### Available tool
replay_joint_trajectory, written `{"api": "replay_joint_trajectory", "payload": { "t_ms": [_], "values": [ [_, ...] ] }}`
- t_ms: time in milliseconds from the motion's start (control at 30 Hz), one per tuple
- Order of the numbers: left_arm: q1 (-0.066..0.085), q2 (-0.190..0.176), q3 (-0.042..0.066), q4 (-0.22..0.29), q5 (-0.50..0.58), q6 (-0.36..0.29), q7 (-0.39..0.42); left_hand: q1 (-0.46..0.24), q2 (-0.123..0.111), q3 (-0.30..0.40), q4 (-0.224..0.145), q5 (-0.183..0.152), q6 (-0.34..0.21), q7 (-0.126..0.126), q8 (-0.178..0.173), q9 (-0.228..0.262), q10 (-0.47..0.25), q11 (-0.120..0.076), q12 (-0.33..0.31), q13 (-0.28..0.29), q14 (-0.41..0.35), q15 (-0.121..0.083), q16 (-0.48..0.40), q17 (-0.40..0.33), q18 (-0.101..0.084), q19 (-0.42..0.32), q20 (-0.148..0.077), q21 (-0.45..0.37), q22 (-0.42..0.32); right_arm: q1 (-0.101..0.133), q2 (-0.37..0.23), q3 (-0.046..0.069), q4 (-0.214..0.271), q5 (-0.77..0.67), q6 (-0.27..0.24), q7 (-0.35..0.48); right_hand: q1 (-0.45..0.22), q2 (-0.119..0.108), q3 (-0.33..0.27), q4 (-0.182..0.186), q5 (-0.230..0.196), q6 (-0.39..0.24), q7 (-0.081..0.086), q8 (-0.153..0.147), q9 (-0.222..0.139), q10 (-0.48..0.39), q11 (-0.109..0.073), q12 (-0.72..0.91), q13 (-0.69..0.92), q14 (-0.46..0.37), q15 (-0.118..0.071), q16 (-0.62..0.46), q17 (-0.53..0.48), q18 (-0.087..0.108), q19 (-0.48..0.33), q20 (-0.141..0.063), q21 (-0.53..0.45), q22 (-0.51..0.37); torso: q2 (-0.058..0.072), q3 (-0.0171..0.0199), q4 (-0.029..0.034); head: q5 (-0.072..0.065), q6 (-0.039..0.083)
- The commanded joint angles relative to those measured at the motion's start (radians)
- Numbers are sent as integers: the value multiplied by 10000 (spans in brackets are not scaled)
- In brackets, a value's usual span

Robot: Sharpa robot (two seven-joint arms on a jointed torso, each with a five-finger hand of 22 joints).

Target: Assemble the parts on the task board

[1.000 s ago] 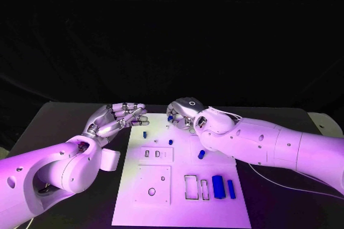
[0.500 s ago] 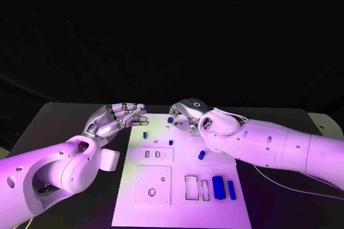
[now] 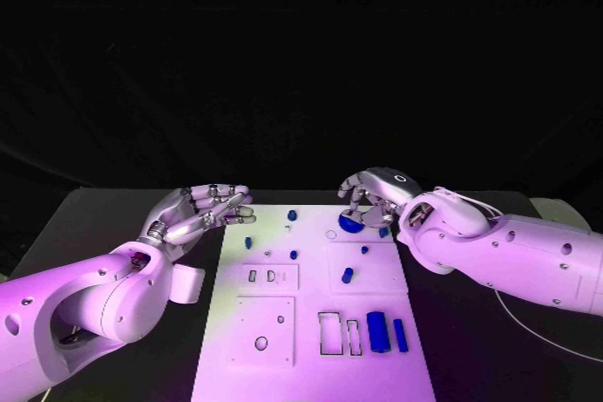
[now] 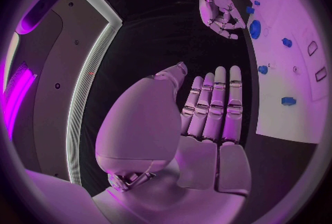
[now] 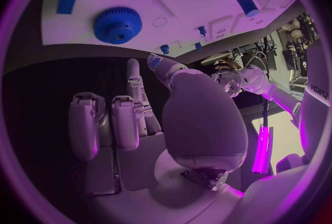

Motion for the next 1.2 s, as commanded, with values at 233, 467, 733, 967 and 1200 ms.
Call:
{"api": "replay_joint_trajectory", "payload": {
  "t_ms": [233, 467, 733, 967, 1200],
  "values": [
    [13, 12, 6, -39, -19, 241, 66, -20, -64, 64, 8, -30, -55, 200, -54, -9, -8, 51, -30, 6, -25, 23, -67, 8, 51, 66, 9, 35, -13, 40, -580, 17, 151, 2209, 1438, -88, 149, 180, -1824, 713, 472, -507, -41, 125, 529, 488, 29, 9357, 9165, 846, 8, 779, 1616, -444, 898, 19, 1107, 2292, -17, 89, -103, 36, -10],
    [13, 30, 6, -68, -19, 259, 58, -19, -67, 77, -1, -31, -50, 192, -54, -9, 4, 48, -37, 9, -36, 24, -75, 15, 51, 63, 10, 32, -18, 36, -356, 8, -152, 2299, 1716, -247, 332, 282, -2125, 925, 467, -666, 37, 185, 622, 1098, 113, 10775, 10455, 944, 98, 991, 2136, -532, 1099, 102, 1346, 2626, 5, 77, -71, 35, -26],
    [12, 42, 6, -82, -19, 268, 49, -19, -67, 77, -1, -31, -50, 192, -54, -9, 4, 48, -37, 9, -36, 24, -75, 15, 51, 63, 10, 32, -18, -10, 79, -24, -627, 2315, 1844, -350, 370, 321, -2151, 961, 463, -682, 47, 198, 637, 1157, 125, 10906, 10573, 966, 112, 1030, 2242, -532, 1099, 117, 1347, 2627, 1, 58, -78, 18, -70],
    [12, 41, 6, -87, -19, 282, 27, -19, -67, 77, -1, -31, -50, 192, -54, -9, 4, 48, -37, 9, -36, 24, -75, 15, 51, 63, 10, 32, -18, -36, 310, -41, -912, 2315, 1930, -428, 402, 358, -2149, 979, 455, -707, 58, 197, 642, 1146, 135, 10926, 10593, 973, 122, 1044, 2277, -532, 1099, 126, 1347, 2627, -2, 50, -70, 6, -124],
    [12, 29, 6, -85, -19, 284, 9, -19, -67, 77, -1, -31, -50, 192, -54, -9, 4, 48, -37, 9, -36, 24, -75, 15, 51, 63, 10, 32, -18, -60, 406, -53, -997, 2271, 2026, -465, 434, 380, -2137, 979, 450, -710, 62, 202, 647, 1160, 139, 10963, 10626, 977, 127, 1051, 2297, -532, 1099, 132, 1347, 2627, -4, 54, -96, 30, -153]
  ]
}}
